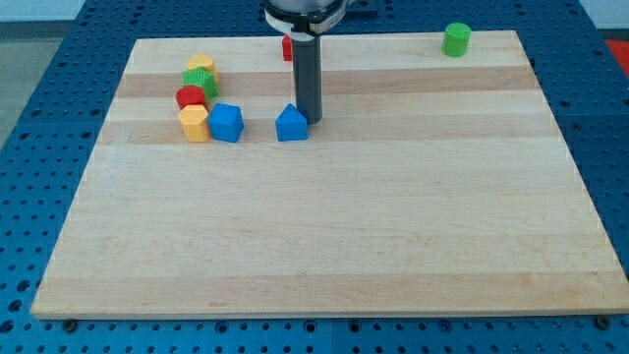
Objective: Push the blue triangle into the blue cube
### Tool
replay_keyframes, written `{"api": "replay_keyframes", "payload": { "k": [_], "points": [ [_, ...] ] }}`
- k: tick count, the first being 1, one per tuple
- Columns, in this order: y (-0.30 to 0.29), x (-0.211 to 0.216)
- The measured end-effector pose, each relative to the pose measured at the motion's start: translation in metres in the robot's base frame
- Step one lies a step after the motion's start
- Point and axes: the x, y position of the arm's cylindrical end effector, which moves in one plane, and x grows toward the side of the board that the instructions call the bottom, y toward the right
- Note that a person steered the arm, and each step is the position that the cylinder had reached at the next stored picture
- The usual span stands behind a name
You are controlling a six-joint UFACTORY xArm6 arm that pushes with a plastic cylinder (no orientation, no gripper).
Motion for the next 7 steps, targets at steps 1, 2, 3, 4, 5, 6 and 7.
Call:
{"api": "replay_keyframes", "payload": {
  "k": [1,2,3,4,5,6,7],
  "points": [
    [0.007,0.016],
    [0.025,0.028],
    [0.028,0.039],
    [0.024,0.039],
    [0.007,0.033],
    [-0.004,0.033],
    [-0.018,0.033]
  ]
}}
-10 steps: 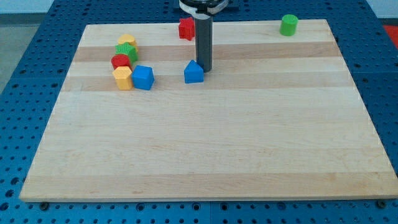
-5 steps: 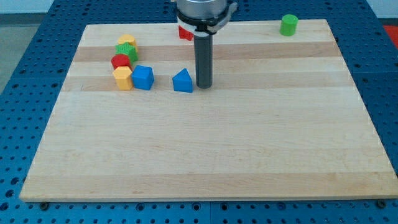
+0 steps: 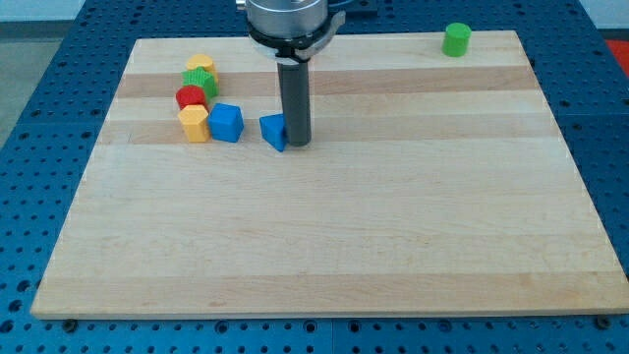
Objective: Push the blue triangle into the blue cube
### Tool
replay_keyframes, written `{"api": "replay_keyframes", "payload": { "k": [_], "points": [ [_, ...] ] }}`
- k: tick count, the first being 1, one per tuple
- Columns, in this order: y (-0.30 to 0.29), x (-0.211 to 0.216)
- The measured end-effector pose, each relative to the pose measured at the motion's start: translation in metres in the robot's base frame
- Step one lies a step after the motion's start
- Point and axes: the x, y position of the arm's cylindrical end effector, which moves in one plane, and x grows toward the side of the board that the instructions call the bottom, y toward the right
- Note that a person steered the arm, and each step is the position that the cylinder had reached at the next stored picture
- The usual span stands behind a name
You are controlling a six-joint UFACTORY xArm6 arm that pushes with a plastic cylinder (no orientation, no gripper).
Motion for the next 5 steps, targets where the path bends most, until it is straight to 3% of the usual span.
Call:
{"api": "replay_keyframes", "payload": {
  "k": [5],
  "points": [
    [-0.026,-0.022]
  ]
}}
